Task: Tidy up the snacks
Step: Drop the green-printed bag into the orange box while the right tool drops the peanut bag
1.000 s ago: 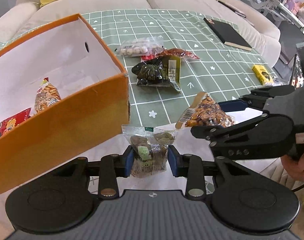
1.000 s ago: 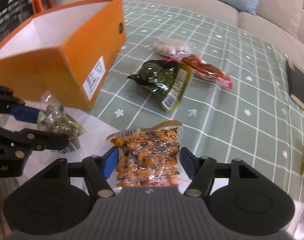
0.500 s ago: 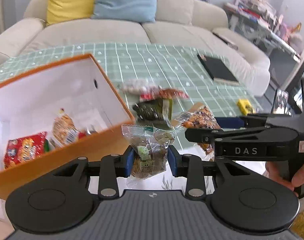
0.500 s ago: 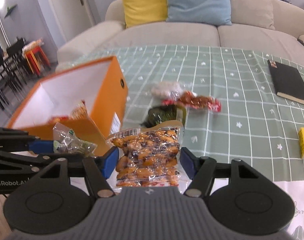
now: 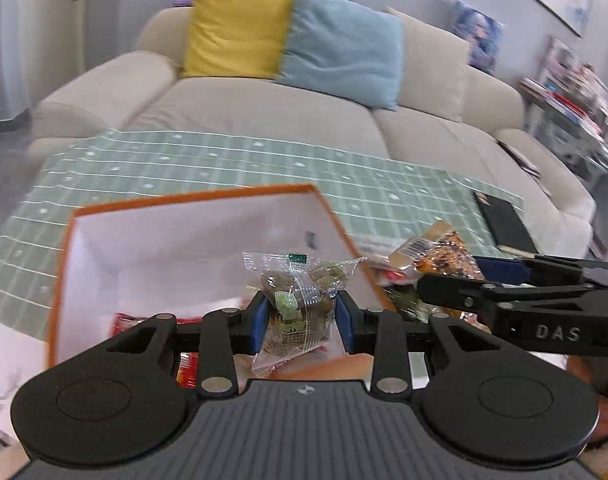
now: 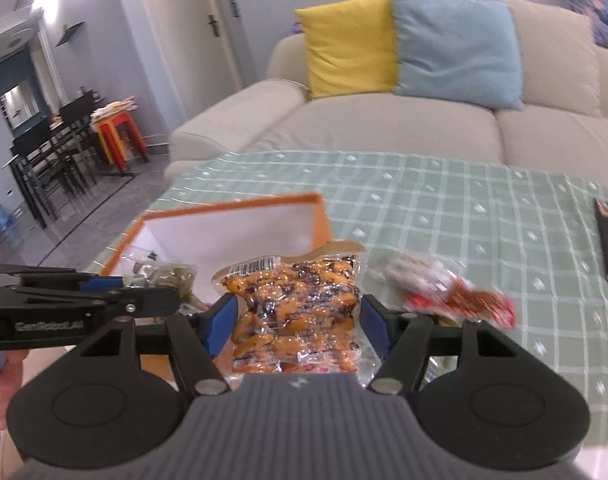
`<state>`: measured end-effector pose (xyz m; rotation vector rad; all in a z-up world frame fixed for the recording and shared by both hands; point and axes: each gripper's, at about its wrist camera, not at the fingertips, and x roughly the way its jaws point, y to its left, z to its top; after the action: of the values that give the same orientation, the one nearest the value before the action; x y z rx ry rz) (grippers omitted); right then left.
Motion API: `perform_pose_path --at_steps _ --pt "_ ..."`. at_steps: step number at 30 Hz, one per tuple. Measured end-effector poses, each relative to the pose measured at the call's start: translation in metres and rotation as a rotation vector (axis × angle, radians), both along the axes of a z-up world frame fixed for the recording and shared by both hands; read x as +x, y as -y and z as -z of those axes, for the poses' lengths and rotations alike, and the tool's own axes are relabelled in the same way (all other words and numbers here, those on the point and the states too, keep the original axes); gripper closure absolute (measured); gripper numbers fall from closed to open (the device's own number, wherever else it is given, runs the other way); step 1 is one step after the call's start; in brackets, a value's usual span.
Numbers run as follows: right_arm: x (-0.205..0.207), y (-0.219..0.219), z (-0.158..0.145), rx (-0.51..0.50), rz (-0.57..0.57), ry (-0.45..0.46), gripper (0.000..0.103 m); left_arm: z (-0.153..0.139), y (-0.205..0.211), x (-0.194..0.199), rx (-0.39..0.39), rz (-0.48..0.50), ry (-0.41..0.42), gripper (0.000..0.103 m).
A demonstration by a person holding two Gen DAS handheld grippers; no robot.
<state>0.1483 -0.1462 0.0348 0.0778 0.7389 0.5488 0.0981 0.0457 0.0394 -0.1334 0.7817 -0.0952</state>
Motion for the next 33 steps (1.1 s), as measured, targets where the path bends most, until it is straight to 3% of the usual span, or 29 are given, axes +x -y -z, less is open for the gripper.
perform_pose_path --at_steps 6,15,22,33 --pt "0.024 -0.049 0.0 -0.046 -0.058 -0.007 0.039 0.003 -0.032 0.016 0.018 -0.093 -0.037 0.064" --pt "0.059 -0.117 0.03 -0.199 -0.122 -0.033 0.039 0.033 -0.068 0.045 0.024 -0.165 -0.133 0.064" --pt "0.081 -0.15 0.061 -0.325 -0.139 -0.042 0.039 0.057 -0.079 0.061 0.023 -0.176 -0.196 0.064" --pt "0.1 -0.177 0.097 -0.499 -0.165 -0.049 0.039 0.088 -0.079 0.082 0.096 -0.166 -0.281 0.064"
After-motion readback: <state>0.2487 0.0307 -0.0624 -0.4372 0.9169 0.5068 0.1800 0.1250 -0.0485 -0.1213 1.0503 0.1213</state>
